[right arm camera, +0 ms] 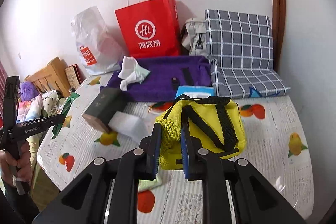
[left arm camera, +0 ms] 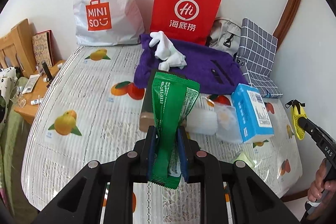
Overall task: Organize soft objects
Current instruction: 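Carry the yellow bag with the right gripper while the left gripper carries the green packet to the purple towel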
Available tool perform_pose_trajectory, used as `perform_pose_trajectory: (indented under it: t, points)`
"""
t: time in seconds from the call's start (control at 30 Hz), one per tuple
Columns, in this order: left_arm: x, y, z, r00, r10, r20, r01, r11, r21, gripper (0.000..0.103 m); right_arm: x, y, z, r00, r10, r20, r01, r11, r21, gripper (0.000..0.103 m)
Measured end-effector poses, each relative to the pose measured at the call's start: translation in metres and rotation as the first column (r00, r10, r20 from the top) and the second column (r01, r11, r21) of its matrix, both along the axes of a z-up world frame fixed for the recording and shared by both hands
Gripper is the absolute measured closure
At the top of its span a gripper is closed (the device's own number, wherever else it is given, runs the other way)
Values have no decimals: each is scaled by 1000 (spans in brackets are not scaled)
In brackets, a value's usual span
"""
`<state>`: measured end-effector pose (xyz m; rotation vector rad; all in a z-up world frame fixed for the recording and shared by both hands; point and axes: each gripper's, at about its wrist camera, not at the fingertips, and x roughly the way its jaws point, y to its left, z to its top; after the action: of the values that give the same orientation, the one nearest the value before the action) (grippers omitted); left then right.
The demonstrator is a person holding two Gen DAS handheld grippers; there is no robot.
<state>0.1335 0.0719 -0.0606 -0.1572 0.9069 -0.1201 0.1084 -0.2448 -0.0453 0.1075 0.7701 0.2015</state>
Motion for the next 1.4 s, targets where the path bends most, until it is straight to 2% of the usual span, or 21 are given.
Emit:
perform_pose_trajectory:
  t: [0.47,1.0,1.4]
  points:
    - [50,-3,12,1000,11,2,-11,1000,4,83,50,7,19,998,35,49,-35,999,-10,85]
    - [123,-12,8,1000,10,-7,-10,999,30,83,141,28,32,990,104,99,-104,995,-8,85]
    - [176,-20,-7,998,-27,-49,28,999,24,83,210,50,20,983,152,102,-152,988,-16,85]
